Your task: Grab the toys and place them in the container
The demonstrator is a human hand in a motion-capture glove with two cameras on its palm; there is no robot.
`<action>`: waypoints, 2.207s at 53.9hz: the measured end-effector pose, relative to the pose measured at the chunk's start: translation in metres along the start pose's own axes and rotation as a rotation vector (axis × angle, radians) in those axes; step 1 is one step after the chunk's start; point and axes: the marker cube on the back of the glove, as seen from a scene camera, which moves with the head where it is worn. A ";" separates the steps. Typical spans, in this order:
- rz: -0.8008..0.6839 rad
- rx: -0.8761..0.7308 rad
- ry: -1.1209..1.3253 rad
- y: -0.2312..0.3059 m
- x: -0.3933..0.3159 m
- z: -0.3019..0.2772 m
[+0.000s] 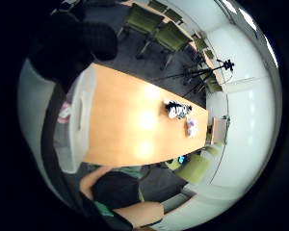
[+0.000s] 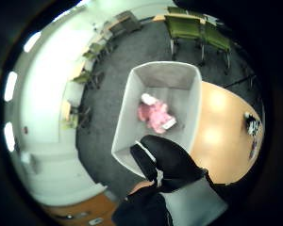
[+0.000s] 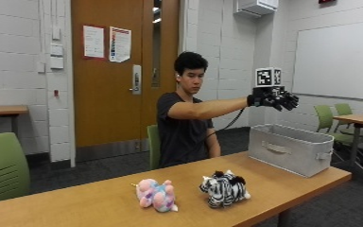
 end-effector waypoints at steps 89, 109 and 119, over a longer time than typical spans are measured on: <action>0.532 -0.191 0.058 0.048 0.432 0.251; 0.472 -0.035 0.156 0.051 0.410 0.220; 0.458 0.055 0.045 0.044 0.378 0.133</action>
